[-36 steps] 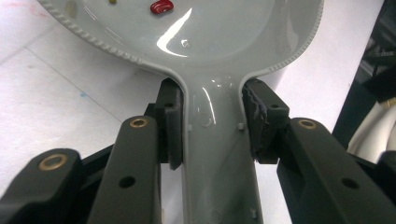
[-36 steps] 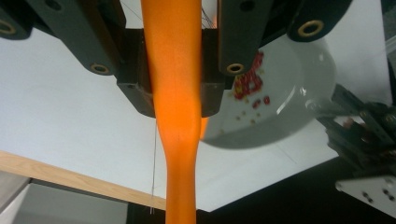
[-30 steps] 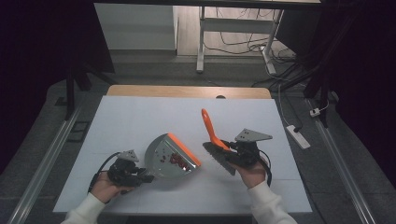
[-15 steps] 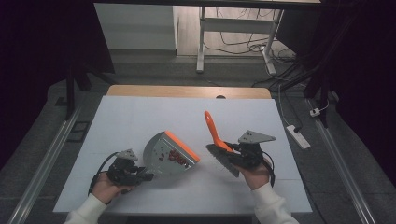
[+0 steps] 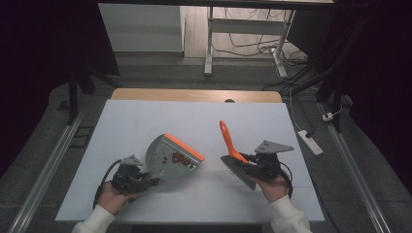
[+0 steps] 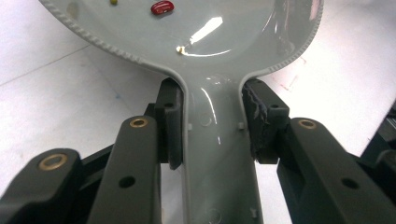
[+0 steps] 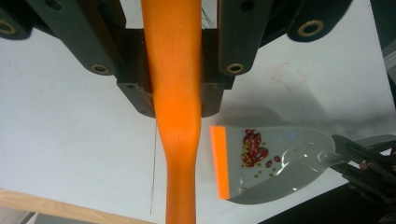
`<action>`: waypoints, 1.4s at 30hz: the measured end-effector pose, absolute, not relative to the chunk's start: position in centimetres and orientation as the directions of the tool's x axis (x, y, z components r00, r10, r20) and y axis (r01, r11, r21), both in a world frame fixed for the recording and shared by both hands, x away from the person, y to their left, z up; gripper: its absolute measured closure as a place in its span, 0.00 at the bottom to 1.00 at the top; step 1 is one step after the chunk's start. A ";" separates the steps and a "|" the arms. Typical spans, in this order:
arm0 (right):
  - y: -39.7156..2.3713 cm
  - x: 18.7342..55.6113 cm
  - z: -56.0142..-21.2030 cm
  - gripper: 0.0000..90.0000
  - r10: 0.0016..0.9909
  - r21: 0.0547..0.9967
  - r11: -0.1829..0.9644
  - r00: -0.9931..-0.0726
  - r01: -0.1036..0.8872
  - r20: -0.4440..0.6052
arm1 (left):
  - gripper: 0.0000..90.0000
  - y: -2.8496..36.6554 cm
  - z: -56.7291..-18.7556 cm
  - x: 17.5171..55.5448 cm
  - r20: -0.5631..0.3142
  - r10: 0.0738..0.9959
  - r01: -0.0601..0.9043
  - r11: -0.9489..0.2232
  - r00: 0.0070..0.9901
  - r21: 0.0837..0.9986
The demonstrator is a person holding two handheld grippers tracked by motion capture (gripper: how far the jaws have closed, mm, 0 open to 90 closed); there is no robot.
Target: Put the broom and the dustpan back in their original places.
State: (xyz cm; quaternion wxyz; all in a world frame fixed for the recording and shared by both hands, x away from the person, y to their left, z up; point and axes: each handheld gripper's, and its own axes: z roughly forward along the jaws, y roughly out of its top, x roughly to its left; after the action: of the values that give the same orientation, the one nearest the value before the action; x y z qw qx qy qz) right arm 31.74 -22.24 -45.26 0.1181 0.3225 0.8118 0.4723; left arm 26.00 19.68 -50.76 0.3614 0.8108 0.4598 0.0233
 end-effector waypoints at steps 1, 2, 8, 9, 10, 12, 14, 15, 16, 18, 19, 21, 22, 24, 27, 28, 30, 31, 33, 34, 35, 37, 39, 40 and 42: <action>-22.4 31.7 -45.3 0.78 0.636 0.842 0.345 -0.762 0.416 0.116 | 0.69 19.7 -50.8 25.9 -0.296 0.768 0.733 -0.308 0.568 0.607; -22.5 31.7 -45.4 0.78 0.639 0.840 0.342 -0.760 0.422 0.121 | 0.69 19.7 -50.9 25.8 -0.298 0.773 0.736 -0.300 0.560 0.607; -23.2 31.8 -45.8 0.78 0.647 0.834 0.340 -0.751 0.435 0.128 | 0.69 19.9 -51.1 25.8 -0.304 0.803 0.753 -0.250 0.513 0.609; -23.3 31.8 -45.8 0.78 0.648 0.833 0.342 -0.751 0.435 0.126 | 0.69 19.9 -51.1 25.8 -0.304 0.807 0.754 -0.244 0.506 0.610; -23.4 31.8 -45.8 0.78 0.650 0.832 0.343 -0.750 0.435 0.125 | 0.69 20.0 -51.1 25.8 -0.308 0.809 0.757 -0.236 0.500 0.610; -23.5 31.8 -45.9 0.78 0.651 0.831 0.346 -0.749 0.436 0.122 | 0.69 20.1 -51.1 25.8 -0.309 0.814 0.757 -0.225 0.492 0.613; -23.7 31.9 -46.0 0.78 0.653 0.830 0.347 -0.747 0.437 0.120 | 0.69 20.3 -51.2 25.9 -0.311 0.821 0.762 -0.213 0.479 0.612; -23.8 31.9 -46.0 0.78 0.656 0.829 0.347 -0.745 0.439 0.121 | 0.69 20.4 -51.2 25.9 -0.311 0.825 0.764 -0.207 0.472 0.611; -23.8 31.9 -46.0 0.78 0.656 0.829 0.343 -0.744 0.442 0.126 | 0.69 20.6 -51.2 26.0 -0.311 0.828 0.765 -0.202 0.467 0.611; -23.9 31.9 -46.1 0.78 0.654 0.828 0.341 -0.745 0.446 0.132 | 0.69 20.8 -51.2 25.9 -0.315 0.835 0.767 -0.182 0.451 0.615; -23.9 31.8 -46.1 0.78 0.653 0.827 0.342 -0.746 0.446 0.132 | 0.69 20.9 -51.2 25.9 -0.314 0.838 0.767 -0.177 0.446 0.616; -23.9 31.8 -46.1 0.78 0.649 0.825 0.342 -0.748 0.449 0.138 | 0.69 21.3 -51.2 25.8 -0.318 0.845 0.769 -0.158 0.430 0.619; -23.8 31.8 -46.1 0.78 0.647 0.825 0.344 -0.750 0.448 0.138 | 0.69 21.4 -51.2 25.8 -0.315 0.851 0.769 -0.150 0.420 0.621; -23.8 31.8 -46.2 0.78 0.644 0.823 0.349 -0.753 0.448 0.136 | 0.69 21.6 -51.2 25.7 -0.314 0.857 0.770 -0.138 0.408 0.623; -23.7 31.8 -46.2 0.78 0.642 0.820 0.352 -0.754 0.450 0.138 | 0.69 21.9 -51.1 25.5 -0.317 0.865 0.769 -0.117 0.390 0.628; -23.7 31.7 -46.3 0.78 0.643 0.820 0.352 -0.753 0.451 0.138 | 0.69 21.9 -51.1 25.4 -0.315 0.867 0.768 -0.113 0.387 0.631; -23.8 31.7 -46.3 0.78 0.646 0.817 0.353 -0.751 0.455 0.139 | 0.69 21.9 -51.1 25.2 -0.315 0.870 0.767 -0.105 0.380 0.633; -23.8 31.7 -46.3 0.78 0.647 0.817 0.355 -0.750 0.455 0.137 | 0.69 21.9 -51.0 25.1 -0.314 0.873 0.766 -0.099 0.374 0.636; -23.8 31.7 -46.4 0.78 0.649 0.814 0.356 -0.748 0.459 0.139 | 0.69 22.0 -51.1 24.8 -0.312 0.877 0.764 -0.091 0.365 0.639; -23.9 31.7 -46.5 0.78 0.649 0.812 0.355 -0.748 0.462 0.142 | 0.69 22.0 -51.1 24.7 -0.311 0.879 0.764 -0.090 0.363 0.639; -23.9 31.6 -46.5 0.78 0.649 0.812 0.354 -0.747 0.465 0.145 | 0.69 22.0 -51.1 24.7 -0.311 0.879 0.765 -0.087 0.360 0.639; -23.9 31.6 -46.6 0.78 0.648 0.809 0.352 -0.747 0.470 0.152 | 0.69 22.1 -51.1 24.7 -0.310 0.882 0.765 -0.082 0.354 0.639; -23.9 31.5 -46.7 0.78 0.648 0.808 0.352 -0.746 0.472 0.153 | 0.69 22.2 -51.1 24.7 -0.314 0.884 0.765 -0.073 0.346 0.639; -23.9 31.5 -46.7 0.78 0.648 0.808 0.352 -0.746 0.472 0.154 | 0.69 22.2 -51.1 24.7 -0.316 0.885 0.765 -0.067 0.342 0.641; -23.9 31.4 -46.7 0.78 0.650 0.807 0.348 -0.743 0.477 0.159 | 0.69 22.3 -51.2 24.6 -0.319 0.886 0.765 -0.061 0.338 0.641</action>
State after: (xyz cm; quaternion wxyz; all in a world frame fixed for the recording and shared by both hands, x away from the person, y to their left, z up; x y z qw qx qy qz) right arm 31.40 -23.95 -46.67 0.0948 0.3455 0.8156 0.4543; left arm 24.62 22.35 -51.15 0.3803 0.7240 0.5700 0.0793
